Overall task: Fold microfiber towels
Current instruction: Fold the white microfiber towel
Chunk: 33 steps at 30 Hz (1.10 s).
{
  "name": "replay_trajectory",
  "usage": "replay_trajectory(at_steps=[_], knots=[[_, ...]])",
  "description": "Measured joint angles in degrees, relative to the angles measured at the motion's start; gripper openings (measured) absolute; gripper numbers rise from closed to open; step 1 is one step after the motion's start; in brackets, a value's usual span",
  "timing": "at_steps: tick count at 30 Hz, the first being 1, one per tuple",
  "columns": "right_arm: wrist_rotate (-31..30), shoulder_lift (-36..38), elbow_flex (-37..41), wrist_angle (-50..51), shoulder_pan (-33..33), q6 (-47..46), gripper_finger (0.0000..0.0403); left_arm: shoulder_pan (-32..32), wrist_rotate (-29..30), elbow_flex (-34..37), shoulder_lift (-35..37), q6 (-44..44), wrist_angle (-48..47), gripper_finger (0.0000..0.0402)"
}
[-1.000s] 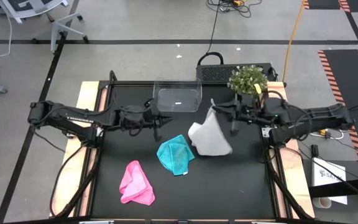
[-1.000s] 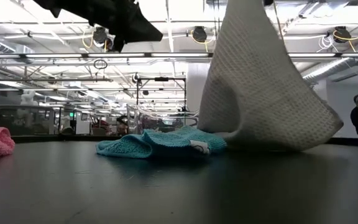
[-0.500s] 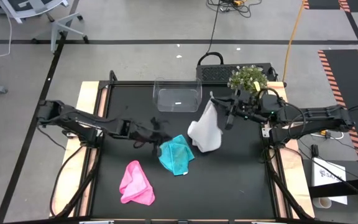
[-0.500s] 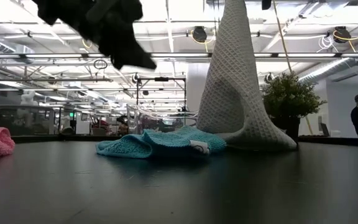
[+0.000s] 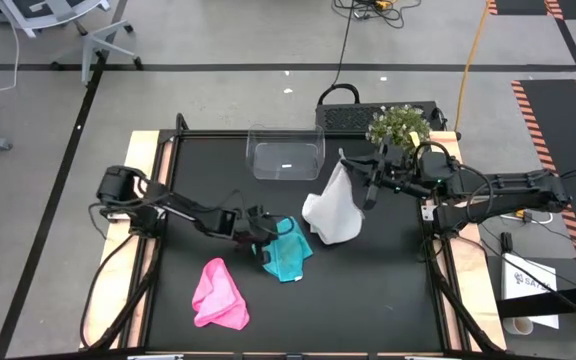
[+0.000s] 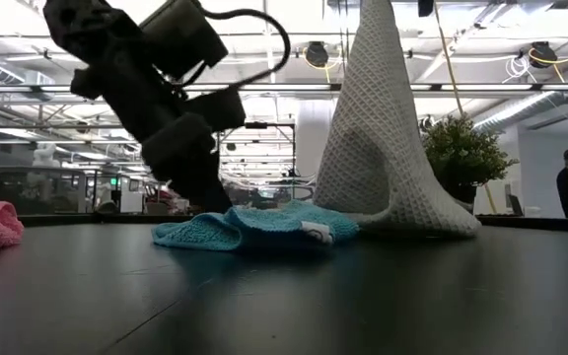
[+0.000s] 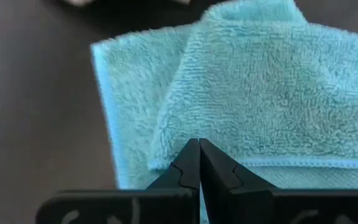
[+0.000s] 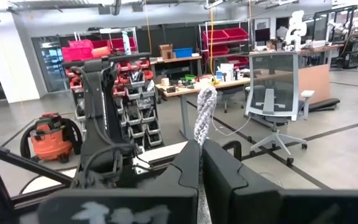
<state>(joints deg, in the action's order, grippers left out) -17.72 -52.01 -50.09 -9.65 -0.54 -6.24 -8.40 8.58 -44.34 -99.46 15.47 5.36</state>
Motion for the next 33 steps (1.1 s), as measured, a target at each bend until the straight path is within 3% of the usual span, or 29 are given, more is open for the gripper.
replay_trajectory(at_steps=[5, 13, 24, 26, 28, 33], knots=[[0.04, 0.87, 0.0, 1.42, 0.0, 0.04, 0.0, -2.04, -7.32, -0.33, -2.26, 4.91, -1.73, 0.0004], [3.02, 1.52, 0.0, 1.33, 0.0, 0.07, 0.0, -8.72, -14.18, -0.18, 3.77, 16.95, -22.73, 0.0004], [5.15, 2.58, 0.0, 1.27, 0.04, 1.01, 0.0, -17.35, -25.54, 0.24, 12.68, 34.14, -42.49, 0.0002], [5.79, 2.57, 0.0, 1.29, 0.04, 0.99, 0.0, -17.62, -23.8, 0.15, 14.09, 35.0, -40.89, 0.0004], [5.81, 2.5, 0.02, 1.37, 0.04, 0.99, 0.0, -17.16, -18.51, -0.55, 15.43, 35.23, -38.14, 0.0002], [5.09, 2.5, 0.02, 1.38, 0.0, 0.98, 0.0, -14.73, 2.0, -3.36, 18.92, 28.77, -30.65, 0.0008]])
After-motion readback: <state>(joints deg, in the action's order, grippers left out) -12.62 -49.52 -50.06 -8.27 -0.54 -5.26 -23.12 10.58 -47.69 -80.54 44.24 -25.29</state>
